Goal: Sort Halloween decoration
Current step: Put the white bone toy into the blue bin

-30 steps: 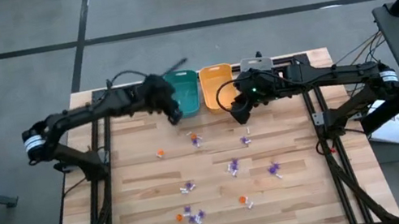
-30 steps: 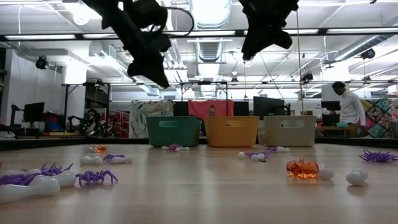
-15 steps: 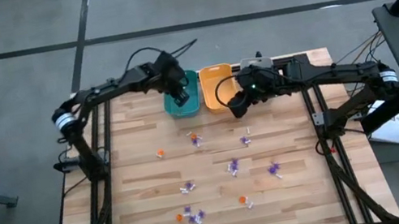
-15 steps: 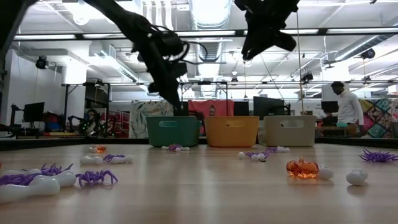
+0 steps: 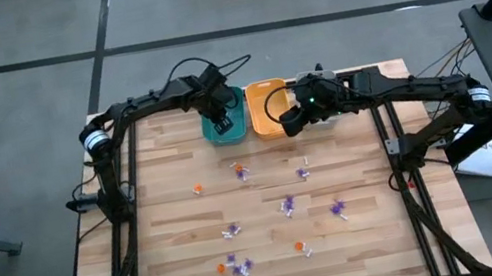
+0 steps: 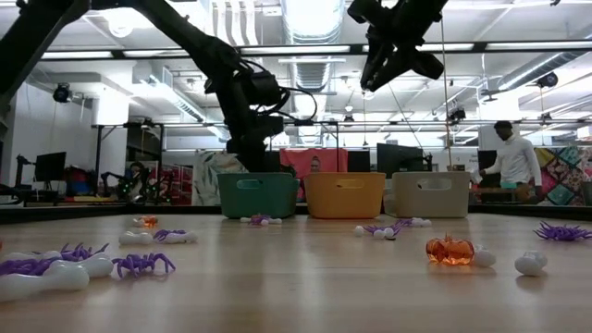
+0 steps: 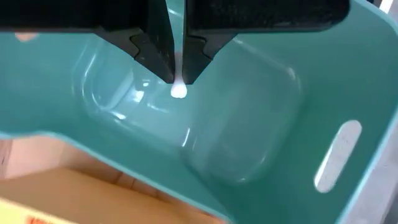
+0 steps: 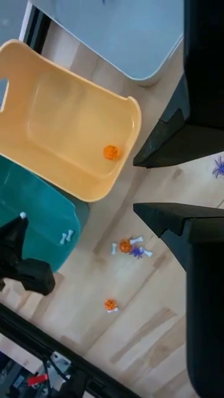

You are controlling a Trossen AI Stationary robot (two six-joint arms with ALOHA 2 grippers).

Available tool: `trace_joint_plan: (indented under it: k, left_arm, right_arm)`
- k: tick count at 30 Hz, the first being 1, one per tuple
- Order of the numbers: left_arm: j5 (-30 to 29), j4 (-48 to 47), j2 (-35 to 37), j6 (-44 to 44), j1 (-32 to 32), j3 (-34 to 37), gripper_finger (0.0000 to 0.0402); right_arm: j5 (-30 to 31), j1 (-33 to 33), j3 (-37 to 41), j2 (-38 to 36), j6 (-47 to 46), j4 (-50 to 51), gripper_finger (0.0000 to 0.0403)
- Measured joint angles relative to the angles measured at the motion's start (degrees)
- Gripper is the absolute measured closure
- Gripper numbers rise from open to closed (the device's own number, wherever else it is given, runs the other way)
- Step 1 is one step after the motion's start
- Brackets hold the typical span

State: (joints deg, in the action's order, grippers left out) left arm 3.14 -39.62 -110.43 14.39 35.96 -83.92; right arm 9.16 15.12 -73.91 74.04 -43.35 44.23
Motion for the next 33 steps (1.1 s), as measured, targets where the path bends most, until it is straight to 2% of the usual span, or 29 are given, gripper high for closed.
trace_joint_plan:
  k: [6,10,15,19,25,30,33]
  left_arm:
    - [0.7,-0.7,0.1,7.6,0.1,0.0,0.0401]
    - [3.4,-0.9,0.1,13.5,0.2,0.0,0.0401]
    - [5.6,-0.9,0.1,16.7,0.2,0.1,0.0401]
    - [5.6,-0.9,0.1,16.8,0.2,0.1,0.0401]
    - [5.5,-0.9,0.1,14.5,0.2,0.1,0.0401]
    - [4.4,-0.8,0.1,11.8,0.2,0.1,0.0401]
    - [2.6,-0.7,0.1,9.7,0.2,0.1,0.0401]
  right_arm:
    - [2.9,2.6,0.0,0.0,4.3,0.0,0.0312]
    - [2.9,5.6,0.1,0.0,12.4,-1.2,0.0312]
    - [1.2,10.2,0.1,0.1,26.6,-9.2,0.0312]
    - [-1.8,15.2,0.1,0.8,37.3,-18.5,0.0312]
    - [-2.8,24.4,0.2,3.9,48.7,-29.2,0.0312]
    - [-7.9,31.4,0.2,6.7,51.9,-34.3,0.0312]
    - [-8.2,34.0,0.2,8.0,52.0,-36.8,0.0312]
